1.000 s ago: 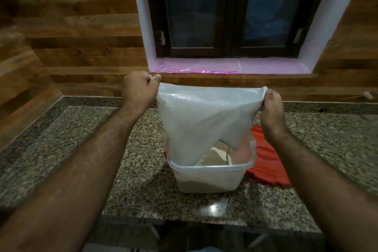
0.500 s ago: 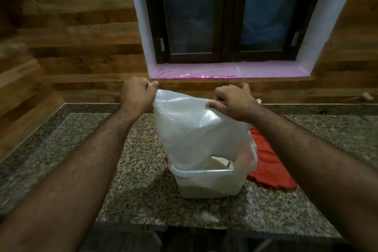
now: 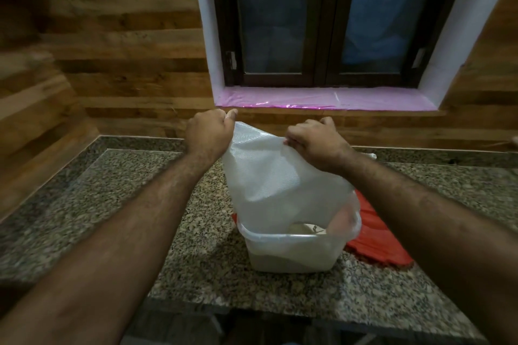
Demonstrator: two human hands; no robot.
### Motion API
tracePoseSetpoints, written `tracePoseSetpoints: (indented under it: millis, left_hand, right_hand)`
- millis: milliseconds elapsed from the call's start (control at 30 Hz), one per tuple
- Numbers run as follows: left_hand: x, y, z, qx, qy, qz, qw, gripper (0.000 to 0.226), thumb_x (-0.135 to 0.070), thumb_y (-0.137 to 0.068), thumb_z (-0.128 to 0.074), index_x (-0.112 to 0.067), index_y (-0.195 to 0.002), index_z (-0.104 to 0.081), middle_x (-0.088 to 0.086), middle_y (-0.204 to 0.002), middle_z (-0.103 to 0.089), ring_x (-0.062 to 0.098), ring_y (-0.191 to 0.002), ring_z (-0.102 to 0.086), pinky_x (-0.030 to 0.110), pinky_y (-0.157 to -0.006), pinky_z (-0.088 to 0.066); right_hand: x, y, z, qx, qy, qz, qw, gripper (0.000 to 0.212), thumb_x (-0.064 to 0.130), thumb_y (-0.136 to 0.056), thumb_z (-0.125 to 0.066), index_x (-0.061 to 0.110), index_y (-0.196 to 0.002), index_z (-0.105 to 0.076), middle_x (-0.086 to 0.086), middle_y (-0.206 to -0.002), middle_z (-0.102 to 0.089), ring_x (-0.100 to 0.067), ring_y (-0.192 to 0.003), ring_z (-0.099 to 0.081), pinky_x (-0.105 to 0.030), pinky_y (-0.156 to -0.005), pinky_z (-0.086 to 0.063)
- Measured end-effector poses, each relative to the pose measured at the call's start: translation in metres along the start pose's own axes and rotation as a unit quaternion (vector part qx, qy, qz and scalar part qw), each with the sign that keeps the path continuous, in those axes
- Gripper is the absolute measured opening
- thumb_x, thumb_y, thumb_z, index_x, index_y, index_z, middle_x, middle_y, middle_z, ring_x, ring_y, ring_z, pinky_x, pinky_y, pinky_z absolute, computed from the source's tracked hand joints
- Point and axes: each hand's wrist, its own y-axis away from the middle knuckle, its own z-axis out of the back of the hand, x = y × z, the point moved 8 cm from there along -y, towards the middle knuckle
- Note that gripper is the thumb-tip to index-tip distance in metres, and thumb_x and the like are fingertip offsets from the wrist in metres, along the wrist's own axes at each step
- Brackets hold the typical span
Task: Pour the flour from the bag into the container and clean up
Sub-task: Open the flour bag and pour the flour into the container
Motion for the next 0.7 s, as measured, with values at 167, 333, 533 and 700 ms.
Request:
tracePoseSetpoints:
  millis: [167,333,533,700]
  left_hand:
    - [0.003,-0.008,-0.008,0.057,-0.045,0.029,0.997,0.061,-0.057,-0.110,-0.042,-0.013,-0.081,-0.074,0.007,-0.074,-0.061,0.031,-0.074,-0.057,0.037,-0.068,-0.040]
    - [0.007,-0.011,0.002,0.026,-0.102,0.050,0.993,0.065,-0.058,-0.110,-0.040,-0.008,-0.101,-0.080,0.017,-0.094,-0.077,0.039,-0.086,-0.069,0.038,-0.067,-0.039]
    - [0.005,0.007,0.016,-0.048,0.052,0.039,0.997,0.065,-0.067,-0.108,-0.038,-0.018,-0.073,-0.061,0.000,-0.065,-0.058,0.016,-0.058,-0.050,0.031,-0.053,-0.033]
    - [0.001,0.022,-0.021,0.193,0.371,0.015,0.908,0.063,-0.069,-0.095,-0.064,-0.025,-0.140,-0.060,0.005,-0.139,-0.065,0.021,-0.120,-0.068,0.040,-0.087,-0.061]
  right_hand:
    - [0.005,-0.005,0.021,-0.062,0.033,0.042,0.997,0.027,0.041,-0.108,-0.053,0.029,-0.085,-0.049,-0.001,-0.086,-0.070,-0.028,-0.085,-0.063,-0.042,-0.086,-0.038]
    - [0.008,-0.010,0.025,-0.080,0.048,0.087,0.992,0.033,0.039,-0.105,-0.062,0.018,-0.079,-0.064,-0.007,-0.073,-0.069,-0.027,-0.062,-0.055,-0.035,-0.070,-0.041]
    - [-0.003,-0.008,0.027,-0.081,0.038,0.068,0.994,0.033,0.036,-0.105,-0.063,0.017,-0.080,-0.055,-0.012,-0.079,-0.067,-0.026,-0.064,-0.051,-0.033,-0.062,-0.036]
    - [-0.003,0.004,0.031,-0.168,0.058,0.125,0.976,0.031,0.025,-0.095,-0.079,0.008,-0.074,-0.064,-0.011,-0.064,-0.062,-0.021,-0.052,-0.043,-0.028,-0.055,-0.033]
